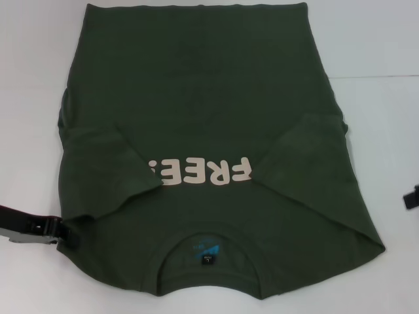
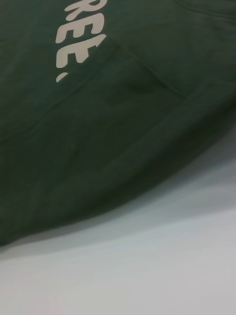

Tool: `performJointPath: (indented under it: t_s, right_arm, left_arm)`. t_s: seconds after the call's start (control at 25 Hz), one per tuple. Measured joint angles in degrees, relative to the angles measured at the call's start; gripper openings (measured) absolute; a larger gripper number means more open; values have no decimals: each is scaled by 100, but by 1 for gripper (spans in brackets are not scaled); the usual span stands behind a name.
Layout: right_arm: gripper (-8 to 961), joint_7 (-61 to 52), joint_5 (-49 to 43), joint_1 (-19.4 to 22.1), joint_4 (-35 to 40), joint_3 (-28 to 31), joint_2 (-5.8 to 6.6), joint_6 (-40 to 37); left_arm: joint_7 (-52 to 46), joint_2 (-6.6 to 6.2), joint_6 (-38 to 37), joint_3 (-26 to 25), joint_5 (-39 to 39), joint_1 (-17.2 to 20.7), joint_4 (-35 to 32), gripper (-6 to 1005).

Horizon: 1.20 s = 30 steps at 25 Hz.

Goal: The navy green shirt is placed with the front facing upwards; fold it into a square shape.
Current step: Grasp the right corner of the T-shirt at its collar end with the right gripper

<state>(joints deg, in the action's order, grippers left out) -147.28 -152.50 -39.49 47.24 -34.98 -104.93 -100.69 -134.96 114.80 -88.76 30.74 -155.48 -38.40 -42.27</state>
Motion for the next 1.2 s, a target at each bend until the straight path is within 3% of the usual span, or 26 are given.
performJointPath:
  t_s: [0.2, 0.4, 0.84, 1.2]
  right_arm:
    - [914, -6, -306, -214, -32, -199, -286, 60]
    - [915, -8, -320, -282, -54, -395, -492, 158]
    - [908, -50, -333, -190, -127, -515, -699, 440]
    - [900, -27, -334, -159, -344, -516, -719, 740]
  left_arm:
    - [26, 13, 30, -7, 0, 24, 6, 49]
    - [41, 15, 30, -42, 0, 56, 8, 50]
    - [64, 15, 35, -42, 25, 62, -6, 50]
    - [74, 9, 40, -42, 72, 43, -1, 49]
